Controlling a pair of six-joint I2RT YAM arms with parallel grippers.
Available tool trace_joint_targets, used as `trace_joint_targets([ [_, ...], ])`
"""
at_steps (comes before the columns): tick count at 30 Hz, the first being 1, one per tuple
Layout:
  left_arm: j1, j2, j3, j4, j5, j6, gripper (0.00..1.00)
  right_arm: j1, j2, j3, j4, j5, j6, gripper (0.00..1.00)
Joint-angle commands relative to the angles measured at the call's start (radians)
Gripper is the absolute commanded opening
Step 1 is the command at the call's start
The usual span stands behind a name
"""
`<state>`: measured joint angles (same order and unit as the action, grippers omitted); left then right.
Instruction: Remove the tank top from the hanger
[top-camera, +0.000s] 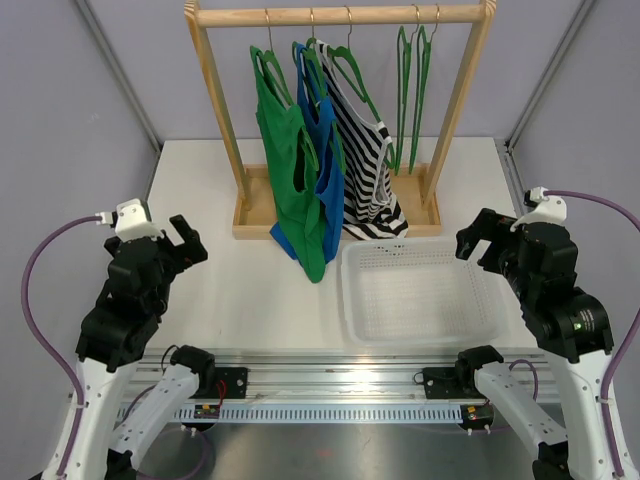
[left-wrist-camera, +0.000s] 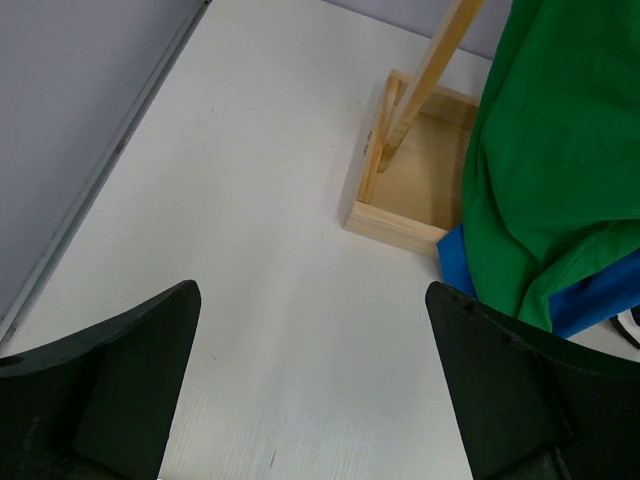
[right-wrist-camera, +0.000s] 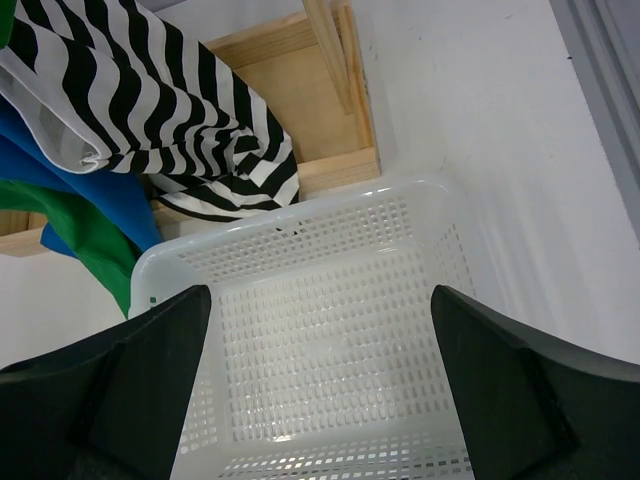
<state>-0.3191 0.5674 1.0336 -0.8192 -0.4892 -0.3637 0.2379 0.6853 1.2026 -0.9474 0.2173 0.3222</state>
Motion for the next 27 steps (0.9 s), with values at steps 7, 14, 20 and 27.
trace_joint_targets([
  [7, -0.003, 0.166, 0.275, 0.060, 0.257, -0.037, 0.99, 0.005, -0.020, -0.037, 0.081, -0.062, 0.055, 1.00],
  [14, -0.003, 0.383, 0.560, 0.058, 0.396, -0.093, 0.99, 0.005, -0.007, -0.086, 0.125, -0.176, 0.100, 0.99],
  [20, -0.018, 0.598, 0.844, 0.052, 0.380, -0.107, 0.99, 0.005, -0.004, -0.103, 0.130, -0.252, 0.104, 1.00],
  [27, -0.040, 0.804, 1.052, 0.164, 0.400, -0.067, 0.99, 0.005, 0.002, -0.100, 0.095, -0.303, 0.089, 0.99],
])
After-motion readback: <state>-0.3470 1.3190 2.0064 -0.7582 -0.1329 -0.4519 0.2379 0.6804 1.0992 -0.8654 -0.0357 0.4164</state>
